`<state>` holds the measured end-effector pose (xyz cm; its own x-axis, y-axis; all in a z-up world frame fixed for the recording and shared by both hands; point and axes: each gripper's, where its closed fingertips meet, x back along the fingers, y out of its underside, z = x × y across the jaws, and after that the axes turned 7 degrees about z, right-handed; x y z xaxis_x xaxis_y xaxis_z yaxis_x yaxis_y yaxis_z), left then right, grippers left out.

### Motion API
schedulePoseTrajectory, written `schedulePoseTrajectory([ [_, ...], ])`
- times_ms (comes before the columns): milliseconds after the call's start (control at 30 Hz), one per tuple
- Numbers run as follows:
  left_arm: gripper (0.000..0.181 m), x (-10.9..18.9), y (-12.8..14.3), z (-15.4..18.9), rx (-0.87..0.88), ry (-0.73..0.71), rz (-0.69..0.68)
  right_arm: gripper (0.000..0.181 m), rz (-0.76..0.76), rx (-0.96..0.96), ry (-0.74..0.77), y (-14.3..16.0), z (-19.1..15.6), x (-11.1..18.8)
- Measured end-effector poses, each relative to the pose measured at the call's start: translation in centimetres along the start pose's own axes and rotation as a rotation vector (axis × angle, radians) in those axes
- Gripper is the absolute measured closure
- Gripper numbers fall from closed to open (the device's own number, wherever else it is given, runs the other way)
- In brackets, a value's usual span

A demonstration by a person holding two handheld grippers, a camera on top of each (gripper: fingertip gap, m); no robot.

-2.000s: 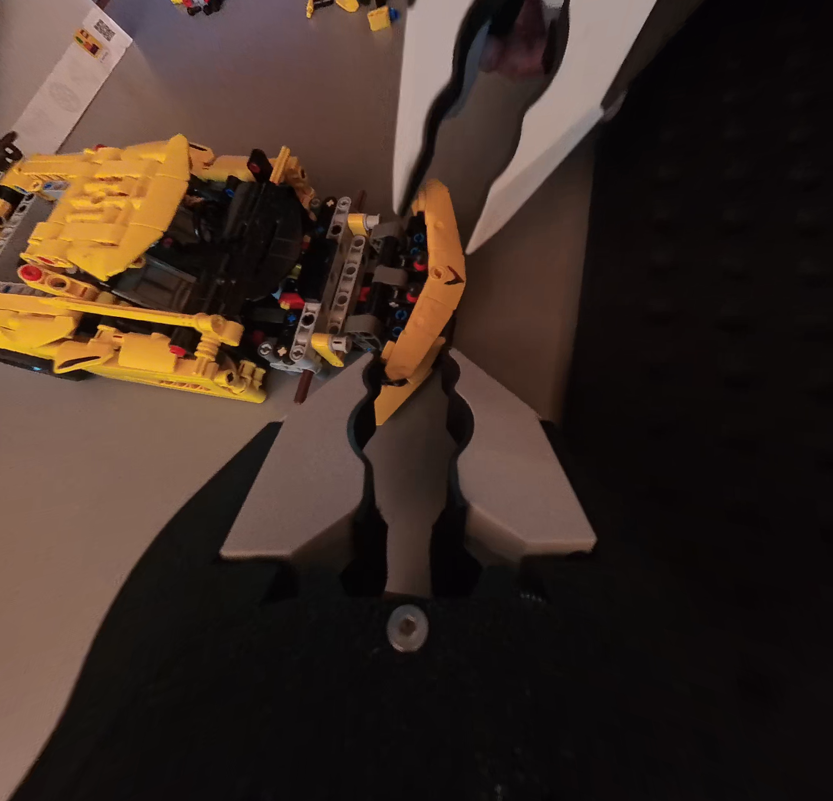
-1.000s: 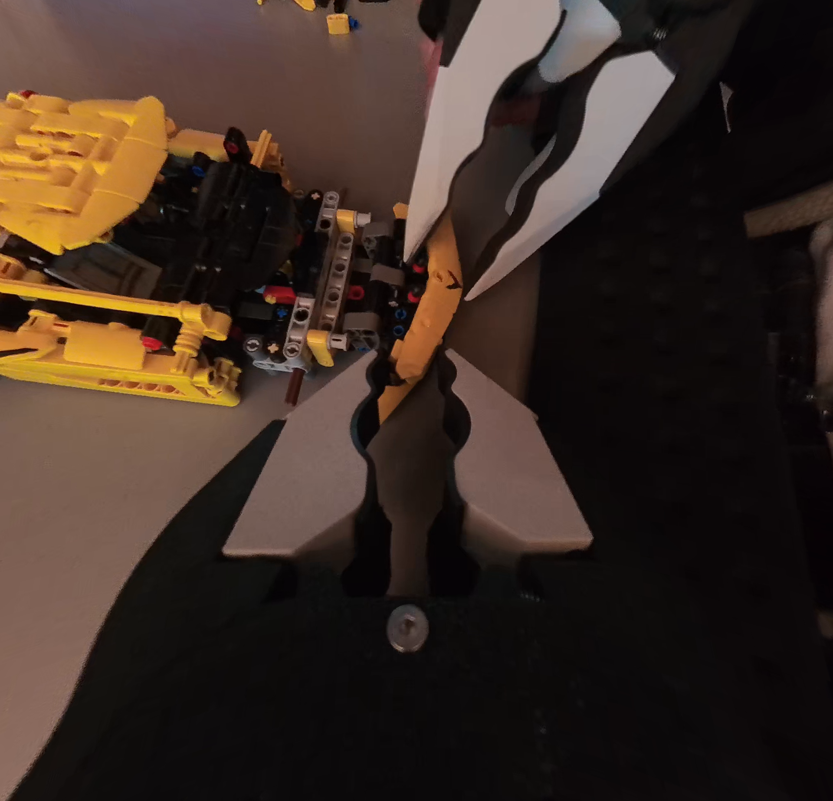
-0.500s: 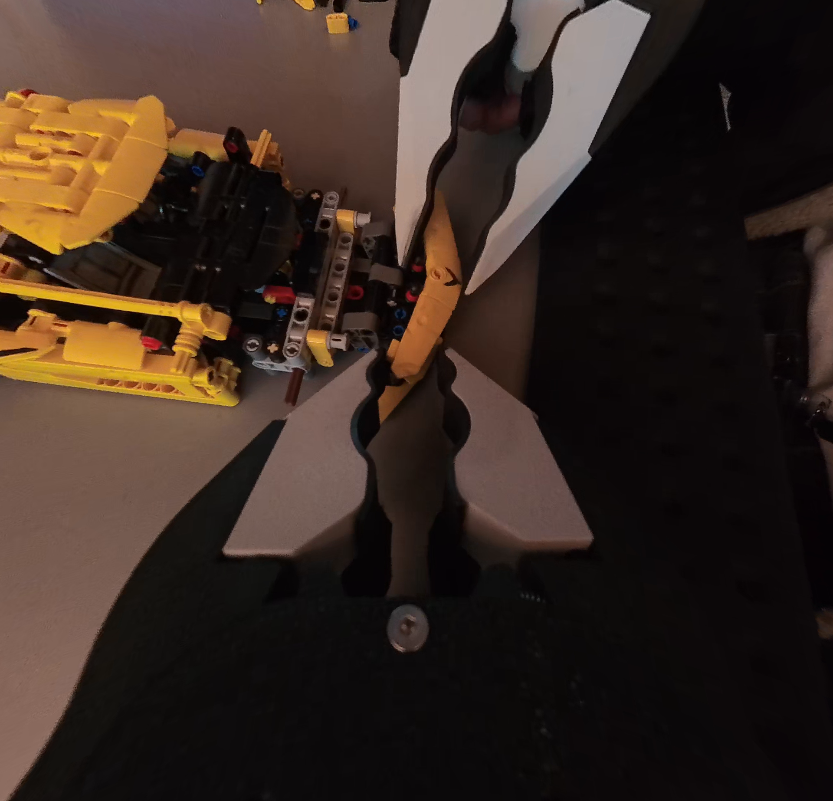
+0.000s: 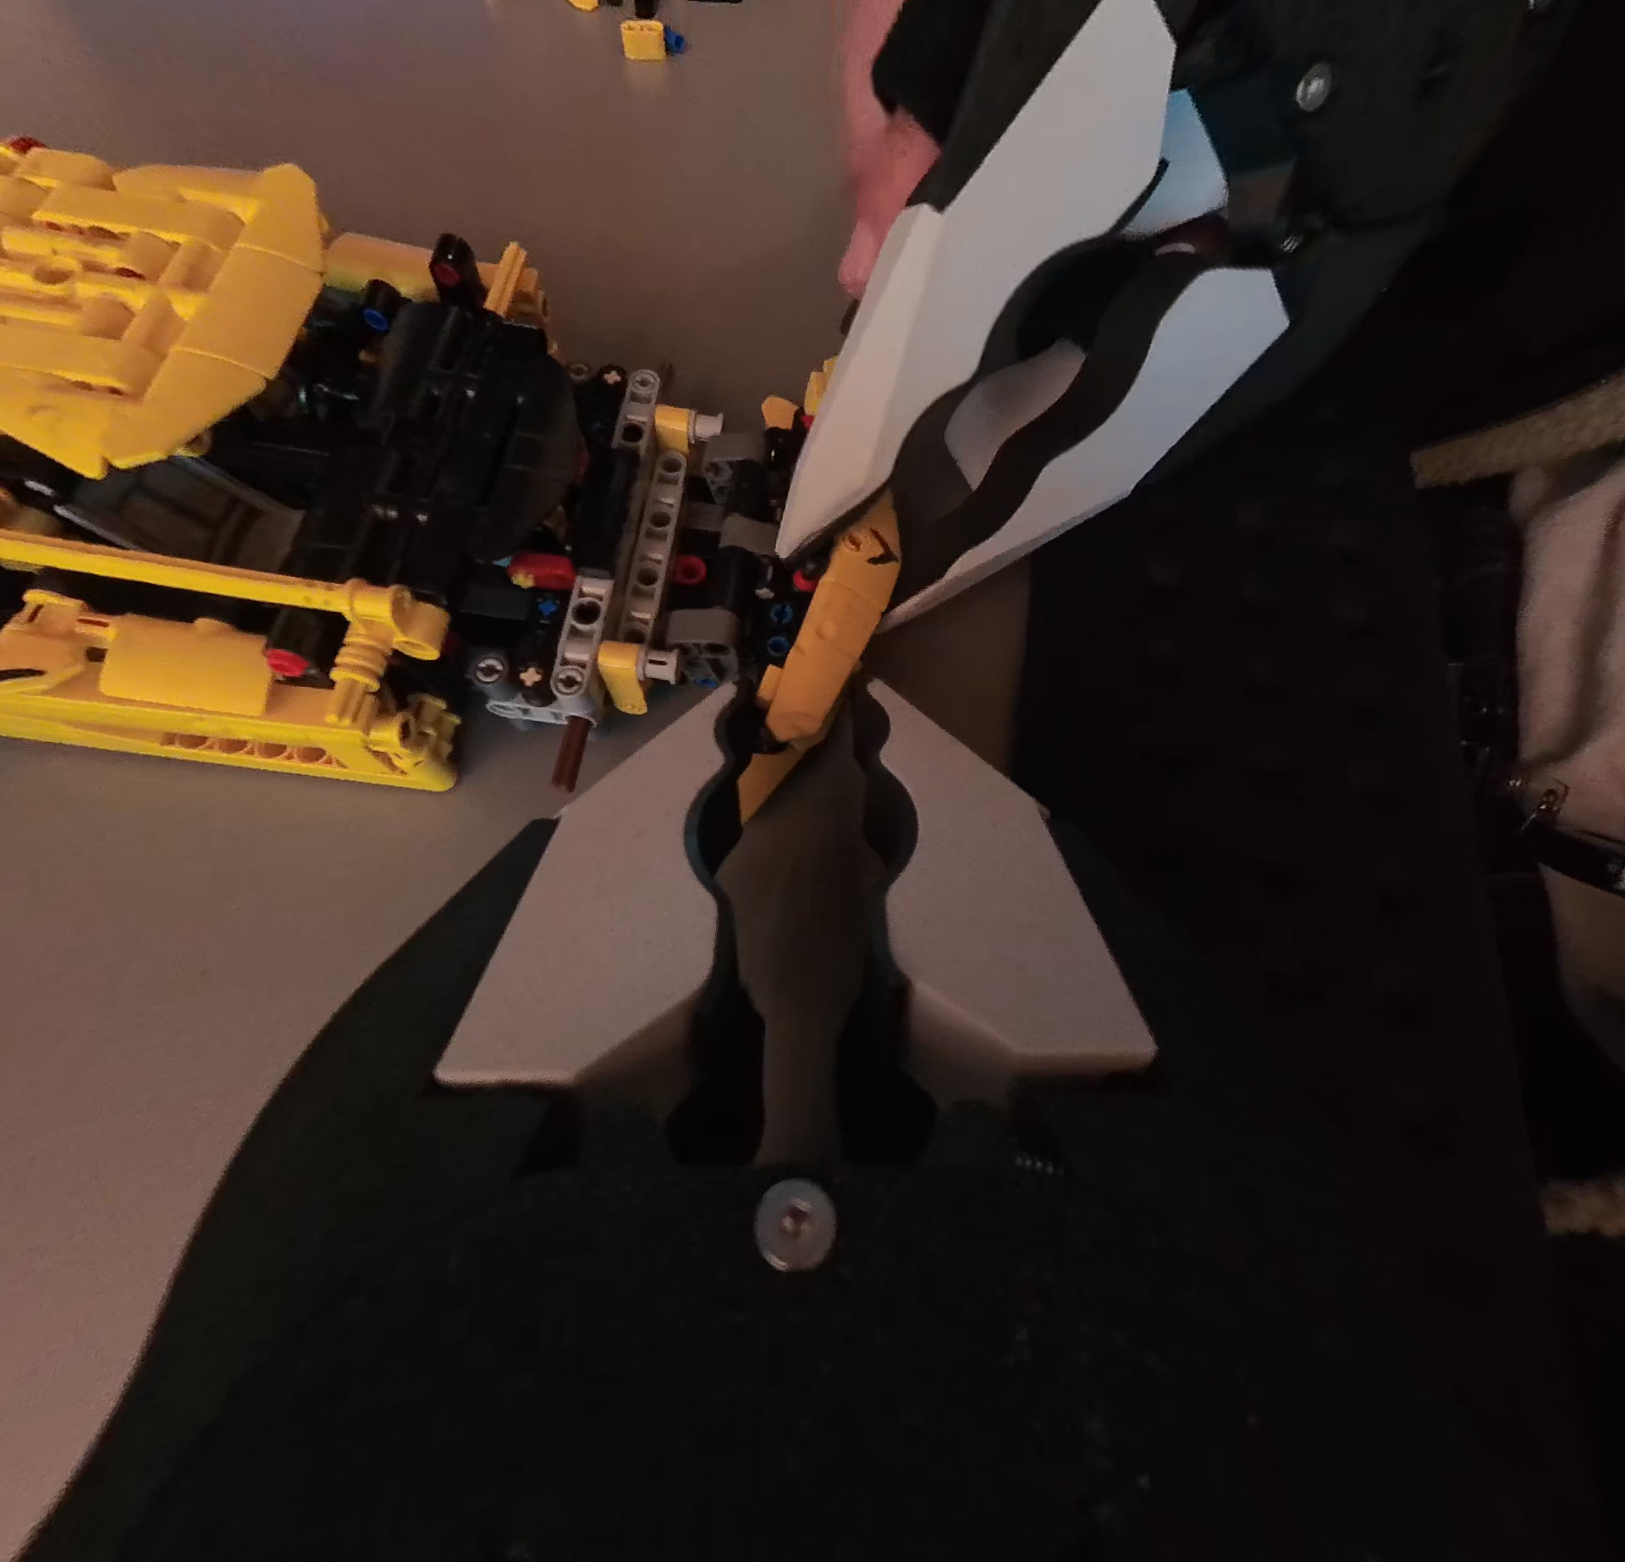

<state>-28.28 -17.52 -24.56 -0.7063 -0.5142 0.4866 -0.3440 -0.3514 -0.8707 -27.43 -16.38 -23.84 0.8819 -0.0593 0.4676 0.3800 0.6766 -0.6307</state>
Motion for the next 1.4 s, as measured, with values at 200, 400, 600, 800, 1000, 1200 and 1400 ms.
schedulePoseTrajectory([
  [200,0.159,-0.03,0.01,-0.36,0.000,-0.025,-0.001,0.163,0.043,-0.403,-0.161,-0.04,0.31,-0.01],
  [400,0.159,-0.04,0.00,-0.64,0.006,-0.038,-0.001,0.163,0.082,-0.675,-0.272,-0.17,0.53,0.03],
  [600,0.159,-0.04,-0.02,-0.64,0.016,-0.031,0.000,0.162,0.061,-0.482,-0.187,-0.21,0.35,-0.11],
  [800,0.160,-0.04,-0.04,-0.52,0.029,-0.014,0.001,0.161,-0.007,-0.100,0.009,0.32,0.40,-0.23],
  [1000,0.159,-0.06,-0.05,-0.84,0.039,-0.031,0.002,0.165,-0.025,-0.334,-0.079,0.30,0.57,-0.27],
  [1200,0.158,-0.13,-0.06,-0.89,0.044,-0.031,0.001,0.165,0.053,-0.724,-0.244,-0.03,0.74,-0.06],
  [1400,0.159,-0.09,-0.05,-0.71,0.040,-0.018,0.001,0.162,0.050,-0.569,-0.199,-0.29,0.19,-0.02],
])
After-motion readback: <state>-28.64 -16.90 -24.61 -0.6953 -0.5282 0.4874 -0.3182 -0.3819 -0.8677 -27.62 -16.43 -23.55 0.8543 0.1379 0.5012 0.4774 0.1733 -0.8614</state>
